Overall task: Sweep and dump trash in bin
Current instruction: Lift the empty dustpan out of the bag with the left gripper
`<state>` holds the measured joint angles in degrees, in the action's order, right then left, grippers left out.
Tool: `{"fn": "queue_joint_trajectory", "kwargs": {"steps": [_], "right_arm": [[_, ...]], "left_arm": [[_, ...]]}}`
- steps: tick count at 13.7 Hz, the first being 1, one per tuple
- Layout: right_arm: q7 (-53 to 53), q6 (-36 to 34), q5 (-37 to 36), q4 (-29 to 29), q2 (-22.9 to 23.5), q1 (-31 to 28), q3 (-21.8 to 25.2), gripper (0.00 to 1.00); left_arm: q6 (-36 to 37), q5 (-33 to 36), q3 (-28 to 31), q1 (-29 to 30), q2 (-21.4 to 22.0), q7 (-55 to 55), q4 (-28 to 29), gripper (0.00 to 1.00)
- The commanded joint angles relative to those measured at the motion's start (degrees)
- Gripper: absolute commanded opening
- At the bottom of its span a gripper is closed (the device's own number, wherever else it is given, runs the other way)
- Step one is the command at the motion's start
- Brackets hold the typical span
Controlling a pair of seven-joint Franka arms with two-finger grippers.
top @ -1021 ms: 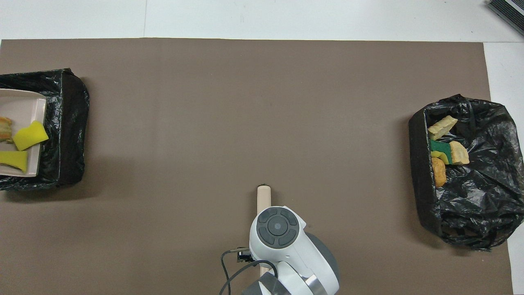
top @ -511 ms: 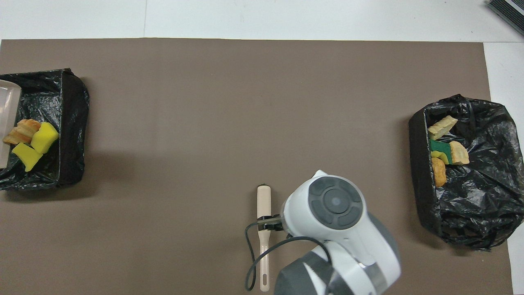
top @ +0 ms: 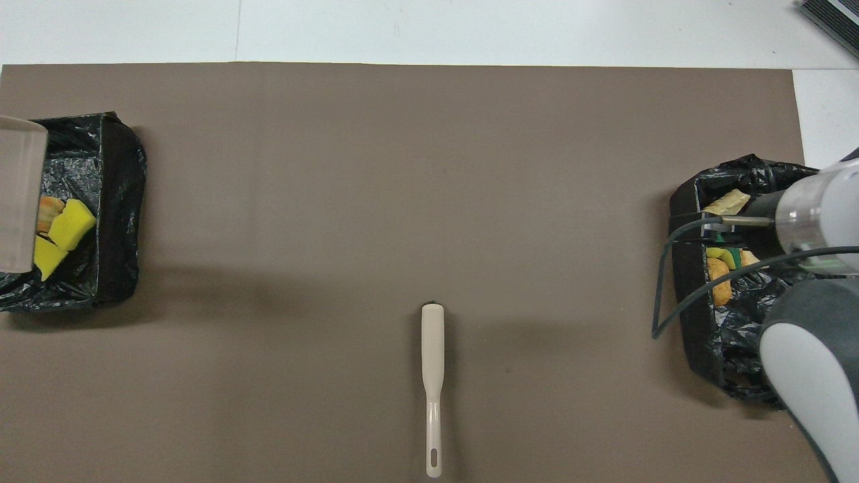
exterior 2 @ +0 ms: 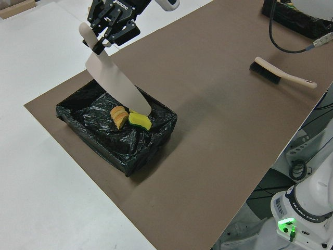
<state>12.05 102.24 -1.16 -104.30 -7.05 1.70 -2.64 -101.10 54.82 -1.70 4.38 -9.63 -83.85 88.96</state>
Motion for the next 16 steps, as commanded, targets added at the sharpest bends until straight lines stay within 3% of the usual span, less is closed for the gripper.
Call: {"fn": "queue_joint_trajectory", "kwargs": {"steps": [1,4,10,14,16], "right_arm": [[-1.2,-5.5,-3.4,5.1,0.2,-1.3,-0.9,1.0],[-3.5,-12.0,-2.8,10.4,1.5,-1.8,-0.9,1.0],[-3.5,-12.3,0.6,9.6,0.9,-3.1,0.9,1.0],[-3.5,-12.3,0.6,9.6,0.9,-3.0,0.9,1.0],[-3.5,-12.3,0.6,9.7,0.9,-3.0,0.9,1.0]], "left_arm": [[4.4,-5.1,0.7,-2.5,2.0,7.4,1.7,0.0],[7.1,-16.1,0.7,-2.9,2.2,14.7,1.8,0.0],[9.5,-36.3,0.6,-4.1,3.0,33.5,2.7,0.0],[8.0,-45.7,0.6,-11.1,2.9,57.7,6.5,0.0],[6.4,-48.6,0.6,-14.3,2.2,63.2,7.4,0.0]]}}
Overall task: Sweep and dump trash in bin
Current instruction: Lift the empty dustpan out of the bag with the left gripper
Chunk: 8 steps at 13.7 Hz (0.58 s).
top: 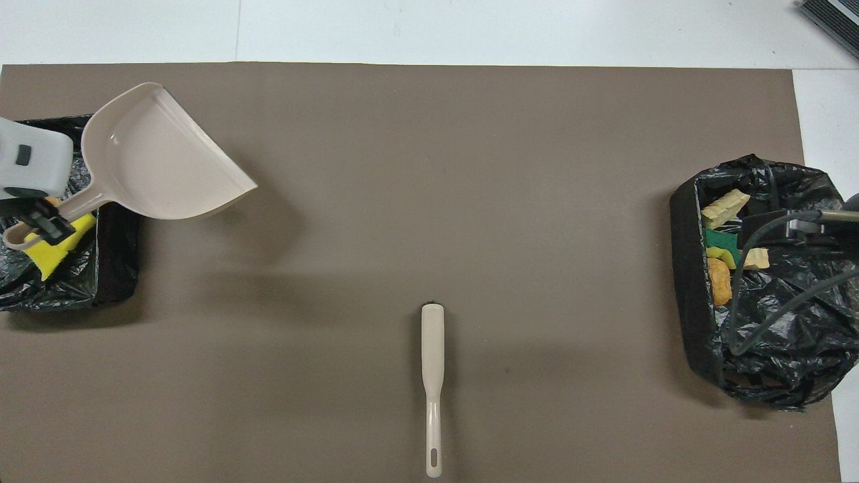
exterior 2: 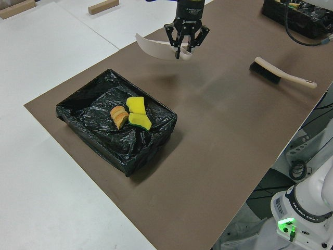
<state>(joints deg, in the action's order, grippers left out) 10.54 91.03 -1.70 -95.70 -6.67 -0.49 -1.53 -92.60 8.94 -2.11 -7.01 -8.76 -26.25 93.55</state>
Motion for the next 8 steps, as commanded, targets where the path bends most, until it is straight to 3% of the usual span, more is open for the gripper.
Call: {"fn": "queue_joint_trajectory", "kwargs": {"steps": [1,8], "right_arm": [[-1.9,-1.1,1.2,1.1,0.5,-0.8,-0.2,1.0],[-1.7,-1.2,0.9,1.0,0.7,-1.4,0.0,1.0]], "left_arm": [[-3.1,-5.9,1.1,-3.9,0.9,9.8,3.1,0.0],[-22.7,-12.8,1.0,-20.4,-2.0,38.1,10.7,0.0]]}}
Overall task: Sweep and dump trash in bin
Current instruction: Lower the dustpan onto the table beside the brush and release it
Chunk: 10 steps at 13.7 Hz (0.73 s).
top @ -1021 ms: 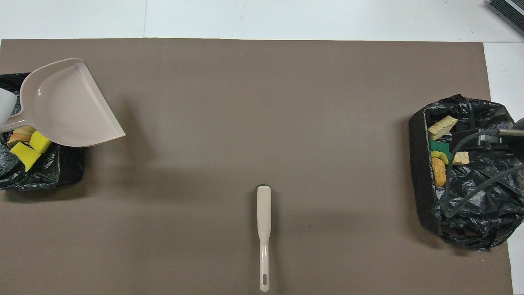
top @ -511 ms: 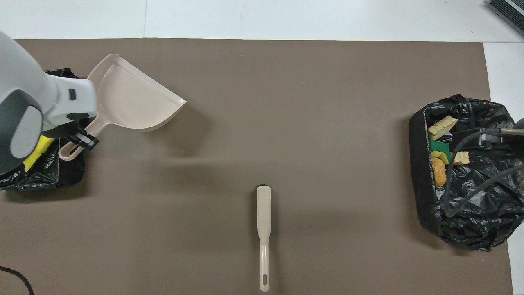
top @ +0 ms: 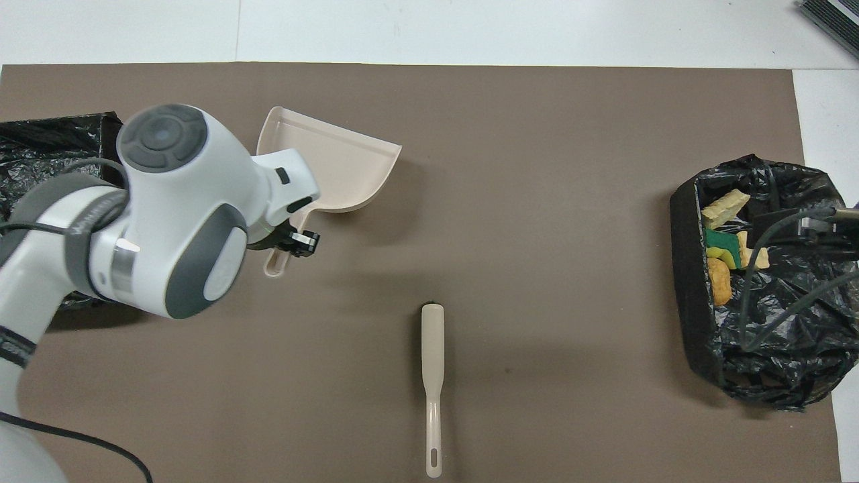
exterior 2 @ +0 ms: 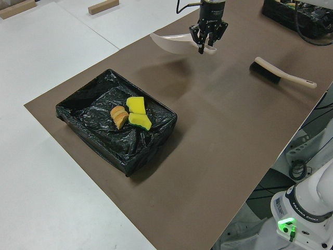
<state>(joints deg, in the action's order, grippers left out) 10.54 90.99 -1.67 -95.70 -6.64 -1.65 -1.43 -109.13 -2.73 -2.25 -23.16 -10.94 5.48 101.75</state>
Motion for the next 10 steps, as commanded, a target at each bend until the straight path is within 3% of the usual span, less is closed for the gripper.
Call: {"fn": "queue_joint_trajectory", "kwargs": {"steps": [1,7,10], "right_arm": [[-1.7,-1.2,0.7,1.0,0.7,0.1,-0.1,1.0],[-1.6,-1.2,0.3,1.0,0.7,0.7,0.3,1.0],[-1.5,-1.3,0.2,1.0,0.7,3.9,3.0,1.0]], "left_arm": [[-9.1,-1.4,1.2,-6.3,-1.1,9.4,2.8,0.0],[-19.3,-4.6,0.9,-12.5,-8.0,22.2,1.4,0.0],[-19.0,-5.8,0.9,-15.0,-13.2,24.6,-4.1,0.0]]}}
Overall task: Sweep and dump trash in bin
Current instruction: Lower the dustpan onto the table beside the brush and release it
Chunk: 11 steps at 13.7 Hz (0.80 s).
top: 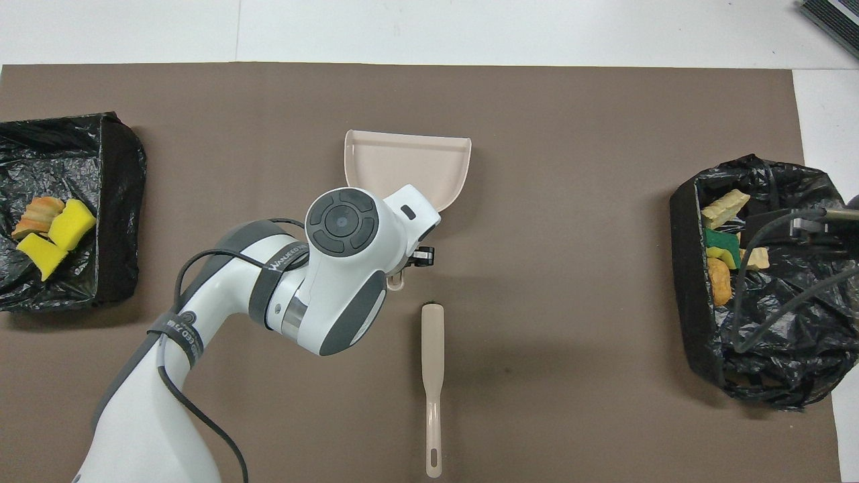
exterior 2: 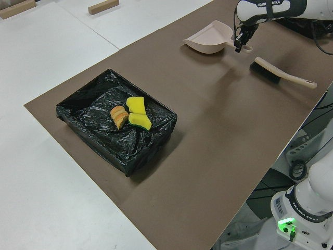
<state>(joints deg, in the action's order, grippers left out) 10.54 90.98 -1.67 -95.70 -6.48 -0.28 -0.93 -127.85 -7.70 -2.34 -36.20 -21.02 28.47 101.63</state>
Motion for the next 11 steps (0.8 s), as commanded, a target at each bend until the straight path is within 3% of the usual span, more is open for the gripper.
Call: {"fn": "queue_joint_trajectory", "kwargs": {"steps": [1,2,3,4,11], "right_arm": [[-1.6,-1.2,0.2,1.0,0.5,3.4,3.7,1.0],[-1.7,-1.2,0.2,1.0,0.5,3.4,3.9,1.0],[-1.7,-1.2,0.4,1.0,0.4,3.3,3.9,1.0],[-1.8,-1.2,1.1,1.0,0.4,3.1,3.8,1.0],[-1.8,-1.2,1.1,1.0,0.3,2.9,3.8,1.0]], "left_arm": [[0.7,-0.8,1.2,-1.7,-2.9,1.5,-4.3,0.0],[2.2,-1.2,1.3,-1.1,-1.9,1.2,-4.3,0.41],[4.8,-1.4,1.4,0.0,-0.4,1.7,-4.3,0.88],[6.5,-1.4,1.5,0.3,0.8,1.8,-4.2,1.0],[19.3,1.5,1.7,9.8,7.5,-4.5,-4.4,1.0]]}}
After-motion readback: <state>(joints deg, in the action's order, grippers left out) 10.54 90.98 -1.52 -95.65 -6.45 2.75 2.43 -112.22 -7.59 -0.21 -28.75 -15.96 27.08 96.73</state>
